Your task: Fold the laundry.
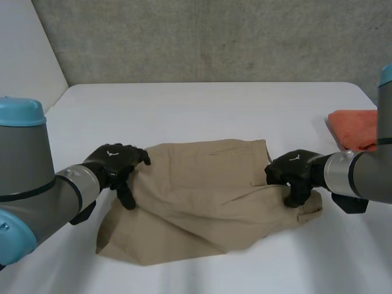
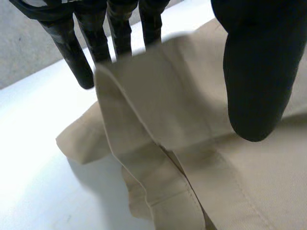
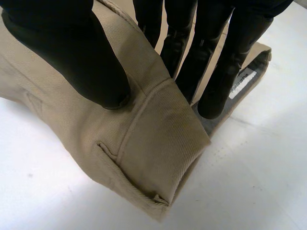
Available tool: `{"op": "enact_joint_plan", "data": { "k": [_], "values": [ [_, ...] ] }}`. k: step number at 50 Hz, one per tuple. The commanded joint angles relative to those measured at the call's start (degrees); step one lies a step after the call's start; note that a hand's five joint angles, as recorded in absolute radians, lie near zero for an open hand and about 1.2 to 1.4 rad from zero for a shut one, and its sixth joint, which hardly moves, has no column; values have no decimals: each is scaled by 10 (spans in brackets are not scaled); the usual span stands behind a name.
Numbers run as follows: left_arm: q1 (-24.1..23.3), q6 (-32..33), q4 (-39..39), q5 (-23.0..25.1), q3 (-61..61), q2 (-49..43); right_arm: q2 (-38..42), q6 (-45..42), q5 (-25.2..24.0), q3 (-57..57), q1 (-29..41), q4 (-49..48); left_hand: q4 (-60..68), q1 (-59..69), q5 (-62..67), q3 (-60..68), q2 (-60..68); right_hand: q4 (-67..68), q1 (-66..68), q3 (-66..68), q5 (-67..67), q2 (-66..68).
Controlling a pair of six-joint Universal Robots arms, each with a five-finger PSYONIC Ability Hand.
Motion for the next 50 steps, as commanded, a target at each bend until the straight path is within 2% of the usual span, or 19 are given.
{"op": "enact_joint_plan", "data": {
  "k": [1, 7, 13, 17, 22, 30, 50],
  "values": [
    [-4, 1, 41, 5, -49, 74, 7, 9, 27, 30, -5, -79, -28, -6, -29, -35, -27, 118, 243, 125, 139, 126],
    [-13, 3, 78, 5, -103, 146, 2, 12, 42, 65, -5, -96, 12, 34, 12, 5, 13, 118, 243, 125, 139, 126],
    [-22, 3, 88, 1, -142, 149, -12, 21, 41, 92, -6, -121, 212, 235, 212, 205, 213, 118, 243, 125, 139, 126],
    [-32, 3, 92, 2, -154, 135, -24, 29, 35, 110, -7, -129, 200, 223, 200, 194, 202, 118, 243, 125, 139, 126],
    [-31, 3, 117, 1, -148, 97, -27, 29, 34, 131, -6, -135, 93, 115, 93, 86, 94, 118, 243, 125, 139, 126],
    [-31, 4, 155, -3, -128, 39, -28, 29, 34, 145, -6, -143, 98, 120, 98, 91, 99, 118, 243, 125, 139, 126],
    [-35, 4, 180, -3, -96, -36, -36, 29, 34, 169, -7, -169, 351, 374, 351, 345, 353, 118, 243, 125, 139, 126]
  ]
}}
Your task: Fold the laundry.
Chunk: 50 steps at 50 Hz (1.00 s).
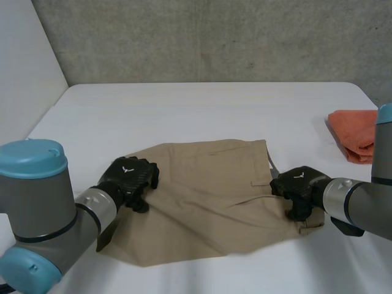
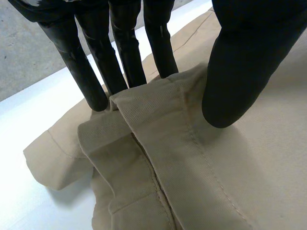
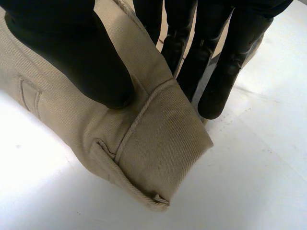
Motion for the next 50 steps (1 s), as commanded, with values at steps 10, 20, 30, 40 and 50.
{"op": "enact_joint_plan", "data": {
  "k": [10, 20, 30, 40, 50],
  "values": [
    [-9, -2, -13, 1, 12, 42, -9, -9, 8, 1, 0, -15, 351, 352, 354, 350, 349, 118, 243, 125, 130, 126],
    [-17, -6, -140, 4, 69, 194, -161, -47, 12, -53, 4, -1, 351, 352, 354, 350, 349, 118, 243, 125, 130, 126],
    [-14, -2, -292, 16, 188, 227, -235, -108, 12, -151, 0, 118, 351, 352, 354, 350, 349, 118, 243, 125, 130, 126],
    [30, -2, -294, 49, 181, 210, -226, -110, 12, -160, 5, 136, 351, 352, 354, 350, 349, 118, 243, 125, 130, 126],
    [43, 14, -242, 43, 209, -4, -36, -100, 18, -177, 9, 137, 351, 352, 354, 350, 349, 118, 243, 125, 130, 126]
  ]
}}
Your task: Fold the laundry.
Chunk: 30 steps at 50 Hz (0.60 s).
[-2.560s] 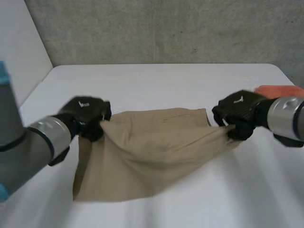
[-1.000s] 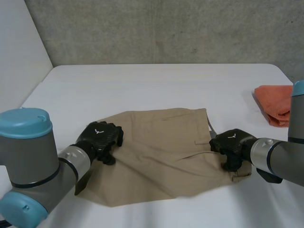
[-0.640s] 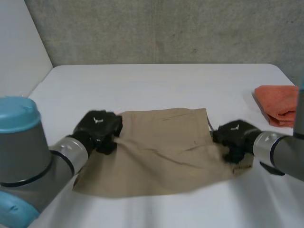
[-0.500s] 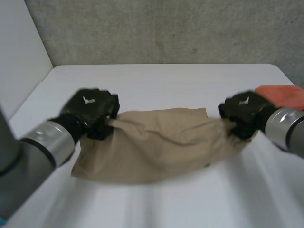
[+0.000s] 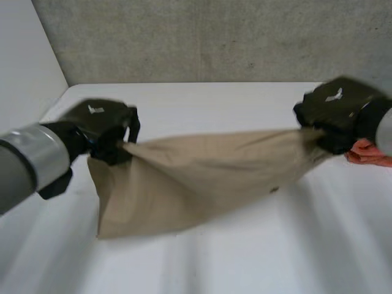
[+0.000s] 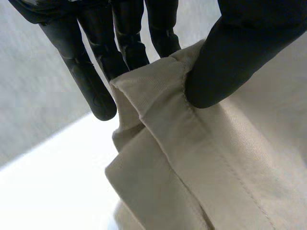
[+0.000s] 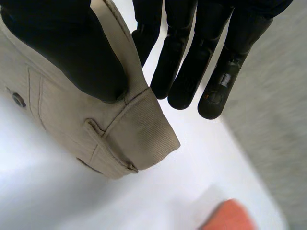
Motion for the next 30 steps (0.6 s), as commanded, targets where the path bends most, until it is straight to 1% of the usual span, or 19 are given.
{"op": "enact_joint_plan", "data": {
  "k": [1, 2, 4, 6, 8, 9, 10, 12, 13, 14, 16, 17, 18, 20, 21, 22, 24, 28, 30],
  "values": [
    [6, 17, 51, -7, 44, -165, 160, 16, 9, -30, 5, -5, 112, 149, 144, 119, 114, 118, 243, 125, 129, 126],
    [8, 20, 61, -7, 55, -180, 192, 36, 19, -53, 12, -13, 112, 149, 144, 119, 114, 118, 243, 125, 129, 126],
    [13, 26, 95, -8, 89, -217, 217, 58, 30, -81, 22, -29, 112, 149, 144, 119, 114, 118, 243, 125, 129, 126],
    [16, 29, 123, -10, 112, -232, 247, 94, 48, -127, 43, -75, 112, 149, 144, 119, 114, 118, 243, 125, 129, 126],
    [16, 30, 184, -17, 142, -244, 258, 114, 56, -156, 52, -114, 112, 149, 144, 119, 114, 118, 243, 125, 129, 126],
    [16, 31, 209, -20, 151, -245, 265, 130, 66, -180, 59, -158, 112, 149, 144, 119, 114, 118, 243, 125, 129, 126],
    [16, 31, 264, -28, 164, -243, 267, 138, 69, -195, 64, -186, 112, 149, 144, 119, 114, 118, 243, 125, 129, 126],
    [16, 30, 324, -34, 175, -239, 269, 152, 71, -215, 67, -236, 112, 149, 144, 119, 114, 118, 243, 125, 129, 126],
    [15, 31, 354, -36, 179, -238, 271, 164, 74, -233, 72, -302, 112, 149, 144, 119, 114, 118, 243, 125, 129, 126],
    [14, 30, 416, -40, 190, -230, 271, 168, 75, -241, 75, -340, 112, 149, 144, 119, 114, 118, 243, 125, 129, 126],
    [15, 27, 475, -40, 199, -219, 270, 176, 80, -252, 81, -415, 112, 149, 144, 119, 114, 118, 243, 125, 129, 126],
    [16, 23, 502, -38, 203, -212, 267, 177, 91, -259, 84, -494, 112, 149, 144, 119, 114, 118, 243, 125, 129, 126],
    [13, 21, 554, -40, 209, -202, 266, 177, 99, -262, 85, -534, 112, 149, 144, 119, 114, 118, 243, 125, 129, 126],
    [13, 16, 592, -43, 219, -195, 262, 176, 116, -266, 85, -609, 112, 149, 144, 119, 114, 118, 243, 125, 129, 126],
    [12, 13, 611, -44, 225, -193, 258, 175, 135, -270, 85, -670, 112, 149, 144, 119, 114, 118, 243, 125, 129, 126],
    [11, 1, 633, -44, 232, -189, 256, 175, 143, -271, 85, -690, 112, 149, 144, 119, 114, 118, 243, 125, 129, 126],
    [13, -13, 640, -44, 235, -187, 251, 176, 155, -276, 85, -704, 112, 149, 144, 119, 114, 118, 243, 125, 129, 126],
    [20, -45, 639, -48, 225, -168, 254, 179, 158, -288, 86, -670, 112, 149, 144, 119, 114, 118, 243, 125, 129, 126],
    [26, -54, 639, -46, 195, -160, 257, 180, 153, -285, 90, -629, 112, 149, 144, 119, 114, 118, 243, 125, 129, 126]
  ]
}}
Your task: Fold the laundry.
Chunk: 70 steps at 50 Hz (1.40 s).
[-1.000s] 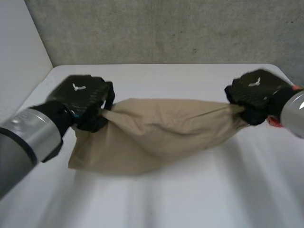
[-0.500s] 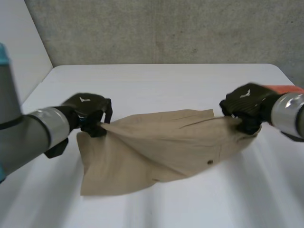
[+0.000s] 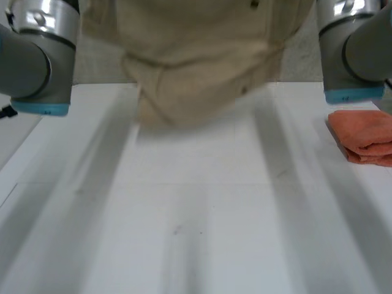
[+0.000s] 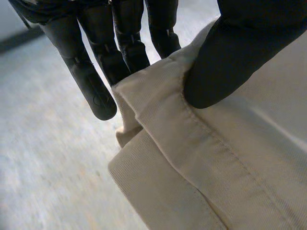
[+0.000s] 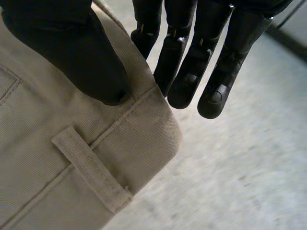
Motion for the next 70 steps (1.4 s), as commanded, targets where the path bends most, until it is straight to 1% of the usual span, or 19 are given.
{"op": "enact_joint_plan", "data": {
  "k": [1, 6, 12, 16, 21, 25, 31, 35, 39, 43, 46, 49, 50, 51, 52, 57, 63, 66, 70],
  "values": [
    [14, -46, 3, 0, -51, 29, 3, 0, 5, -3, 6, 63, 112, 149, 144, 119, 114, 118, 239, 122, 127, 126],
    [16, -46, -1, 20, -141, 29, 22, -3, -11, 42, 11, 133, 112, 149, 144, 119, 114, 118, 239, 122, 127, 126],
    [3, -36, -59, 41, -250, -12, 69, -26, -24, 126, 10, 231, 112, 149, 144, 119, 114, 118, 239, 122, 127, 126],
    [-21, -5, -139, 39, -289, -49, 101, -77, -25, 163, 11, 311, 112, 149, 144, 119, 114, 118, 239, 122, 127, 126],
    [-27, 47, -275, 35, -308, -32, 93, -126, -38, 218, 12, 391, 112, 149, 144, 119, 114, 118, 239, 122, 127, 126],
    [-30, 58, -392, 34, -346, 38, 47, -140, -41, 264, 9, 442, 112, 149, 144, 119, 114, 118, 239, 122, 127, 126],
    [-34, 63, -486, 33, -405, 132, -45, -164, -47, 354, 4, 538, 112, 149, 144, 119, 114, 118, 239, 122, 127, 126],
    [-32, 75, -554, 33, -449, 202, -113, -257, -37, 458, -5, 594, 112, 149, 144, 119, 114, 118, 239, 122, 127, 126],
    [-32, 127, -660, 33, -474, 259, -196, -349, -31, 532, -14, 627, 112, 149, 144, 119, 114, 118, 239, 122, 127, 126],
    [-39, 168, -741, 37, -492, 281, -238, -383, -39, 577, -31, 636, 112, 149, 144, 119, 114, 118, 239, 122, 127, 126],
    [-51, 174, -741, 39, -492, 280, -238, -377, -42, 590, -34, 634, 107, 144, 140, 114, 109, 118, 239, 122, 127, 126],
    [-54, 173, -705, 35, -486, 265, -237, -351, -57, 596, -32, 609, 21, 58, 54, 29, 24, 118, 239, 122, 127, 126],
    [-54, 172, -694, 33, -483, 259, -231, -335, -65, 598, -31, 591, -34, 3, -1, -27, -32, 118, 239, 122, 127, 126],
    [-50, 172, -673, 29, -476, 245, -228, -329, -67, 598, -31, 582, -196, -159, -163, -189, -194, 118, 239, 122, 127, 126],
    [-49, 172, -665, 28, -471, 240, -223, -322, -68, 598, -31, 574, -271, -234, -238, -264, -269, 118, 239, 122, 127, 126],
    [-24, 166, -612, 30, -449, 235, -216, -310, -69, 604, -33, 547, -396, -359, -363, -389, -394, 118, 239, 122, 127, 126],
    [26, 105, -491, 35, -429, 228, -216, -308, -72, 614, -36, 544, -381, -344, -348, -374, -379, 118, 239, 122, 127, 126],
    [34, 78, -463, 39, -420, 212, -216, -307, -72, 622, -36, 537, -359, -322, -327, -352, -357, 118, 239, 122, 127, 126],
    [37, 55, -431, 63, -391, 132, -216, -307, -72, 634, -33, 509, -272, -235, -239, -265, -270, 118, 239, 122, 127, 126]
  ]
}}
